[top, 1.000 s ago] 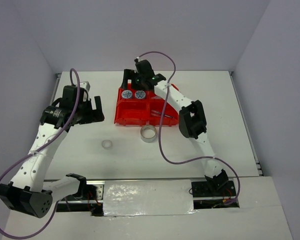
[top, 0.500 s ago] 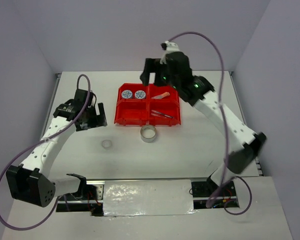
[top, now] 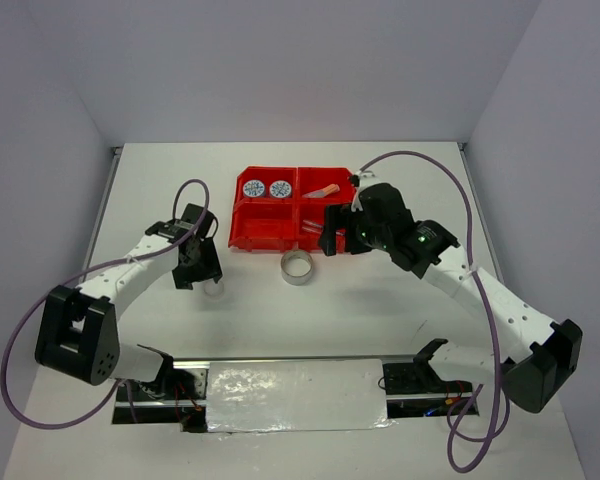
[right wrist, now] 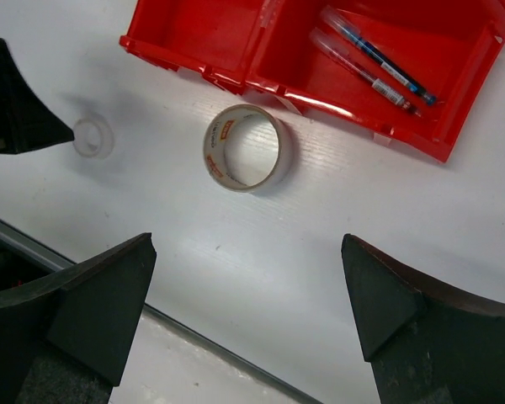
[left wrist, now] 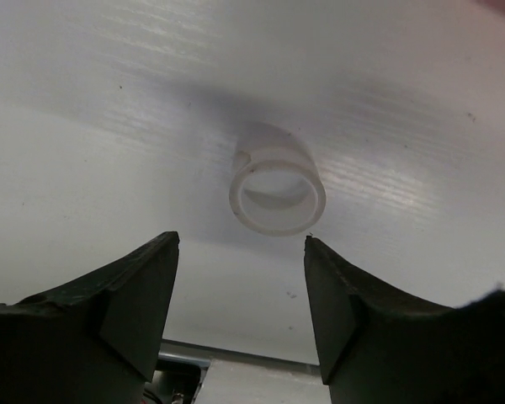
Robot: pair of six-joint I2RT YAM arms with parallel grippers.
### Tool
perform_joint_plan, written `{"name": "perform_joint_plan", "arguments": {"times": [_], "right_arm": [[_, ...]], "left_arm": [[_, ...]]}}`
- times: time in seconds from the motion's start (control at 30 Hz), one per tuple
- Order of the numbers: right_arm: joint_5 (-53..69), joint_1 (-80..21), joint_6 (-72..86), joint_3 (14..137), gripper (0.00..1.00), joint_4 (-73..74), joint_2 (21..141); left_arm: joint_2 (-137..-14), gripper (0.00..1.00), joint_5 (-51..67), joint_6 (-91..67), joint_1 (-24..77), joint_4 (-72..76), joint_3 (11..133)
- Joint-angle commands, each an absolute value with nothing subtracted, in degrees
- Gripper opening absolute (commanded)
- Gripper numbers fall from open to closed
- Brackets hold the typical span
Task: Sort the stationery into containers
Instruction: Pick up the stationery from the center of the board.
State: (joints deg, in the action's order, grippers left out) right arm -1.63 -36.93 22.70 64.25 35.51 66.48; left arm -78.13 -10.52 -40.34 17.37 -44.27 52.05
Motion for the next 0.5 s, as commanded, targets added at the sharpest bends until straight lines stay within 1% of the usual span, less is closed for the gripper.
{"name": "perform_joint_plan", "arguments": {"times": [0.0,0.07,0.2,0.33,0.37,0.43,0.47], "right_arm": [[-1.0,-37.1,22.4,65.2,0.98,34.8,61.5],[-1.3,-37.1,22.0,66.6,0.98,36.6,61.4],[-1.2,-37.1,21.3,67.9,0.98,37.9,61.7],[-1.1,-37.1,21.1,68.2,0.98,37.7,61.6],[-1.1,-37.1,20.8,68.5,0.98,37.8,61.8],[-1.2,-37.2,20.6,68.7,0.98,38.0,62.1],[-1.3,-37.0,20.3,69.1,0.98,38.1,62.5]], "left_arm": [[-80.8,0.69,-13.6,-42.8,17.4,-40.6,51.5],[-82.1,0.66,-14.7,-43.5,17.4,-40.6,51.5],[-85.0,0.65,-14.9,-44.4,17.4,-38.7,50.1],[-87.6,0.62,-14.8,-45.2,17.3,-37.2,49.3],[-88.1,0.60,-14.2,-45.5,17.4,-37.0,49.1],[-88.3,0.58,-13.7,-45.8,17.4,-35.9,48.0],[-88.5,0.53,-13.4,-46.0,17.4,-35.4,47.1]]}}
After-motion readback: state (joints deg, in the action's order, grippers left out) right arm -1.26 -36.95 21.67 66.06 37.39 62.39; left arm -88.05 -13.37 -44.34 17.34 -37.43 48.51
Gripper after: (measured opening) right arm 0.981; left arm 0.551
